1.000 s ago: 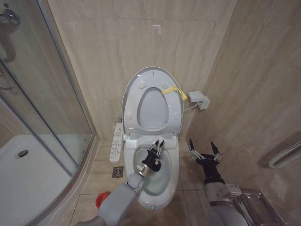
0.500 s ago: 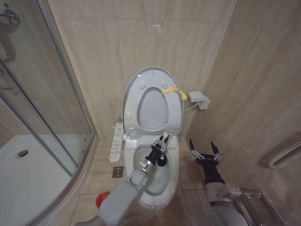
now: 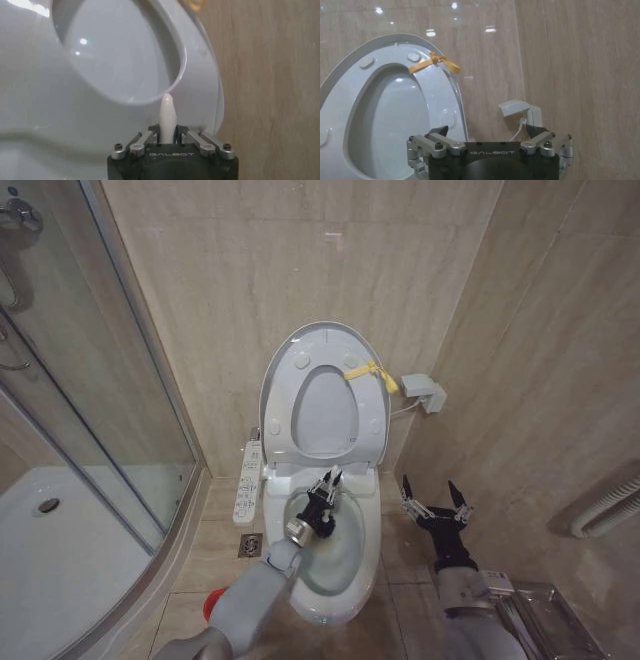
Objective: Open the toilet lid, clean the toilet bowl with a toilet brush, close the toilet lid, and flush.
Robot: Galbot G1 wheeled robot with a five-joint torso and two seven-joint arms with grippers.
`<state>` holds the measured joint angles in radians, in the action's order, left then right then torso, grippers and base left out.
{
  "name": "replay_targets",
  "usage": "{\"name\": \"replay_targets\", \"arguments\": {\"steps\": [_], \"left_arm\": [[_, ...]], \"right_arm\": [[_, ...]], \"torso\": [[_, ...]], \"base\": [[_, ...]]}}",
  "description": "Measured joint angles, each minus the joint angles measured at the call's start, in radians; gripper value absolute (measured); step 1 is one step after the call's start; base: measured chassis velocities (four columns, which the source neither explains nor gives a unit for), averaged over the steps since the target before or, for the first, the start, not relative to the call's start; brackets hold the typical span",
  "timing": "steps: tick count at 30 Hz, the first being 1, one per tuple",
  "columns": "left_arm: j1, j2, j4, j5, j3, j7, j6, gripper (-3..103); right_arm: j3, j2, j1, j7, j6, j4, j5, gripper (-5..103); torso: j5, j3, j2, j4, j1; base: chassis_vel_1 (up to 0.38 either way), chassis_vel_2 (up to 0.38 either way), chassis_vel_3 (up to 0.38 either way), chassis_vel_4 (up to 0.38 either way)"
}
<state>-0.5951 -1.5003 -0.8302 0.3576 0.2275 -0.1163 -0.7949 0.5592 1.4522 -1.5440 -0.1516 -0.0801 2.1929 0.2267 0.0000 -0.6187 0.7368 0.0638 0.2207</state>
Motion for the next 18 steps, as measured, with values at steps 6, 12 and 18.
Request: {"name": "replay_targets", "arguments": {"steps": [6,12,18], "left_arm": [[-0.028,0.02,-0.116,0.023,0.025,0.007,0.026,22],[-0.052,0.019,-0.112,0.043,0.069,-0.003,0.017,22],[-0.023,0.013,0.028,0.05,0.051,-0.021,-0.016,22]], "right_arm": [[0.0,0.0,0.0,0.0,0.0,0.0,0.0,100],[0.0,0.0,0.0,0.0,0.0,0.0,0.0,100],[0.0,0.0,0.0,0.0,0.0,0.0,0.0,100]], "torso": [[0.0,0.0,0.0,0.0003,0.0],[-0.0001,0.0,0.0,0.0003,0.0],[0.0006,0.001,0.0,0.0006,0.0]], "base": [[0.0,0.0,0.0,0.0],[0.0,0.0,0.0,0.0],[0.0,0.0,0.0,0.0]]}}
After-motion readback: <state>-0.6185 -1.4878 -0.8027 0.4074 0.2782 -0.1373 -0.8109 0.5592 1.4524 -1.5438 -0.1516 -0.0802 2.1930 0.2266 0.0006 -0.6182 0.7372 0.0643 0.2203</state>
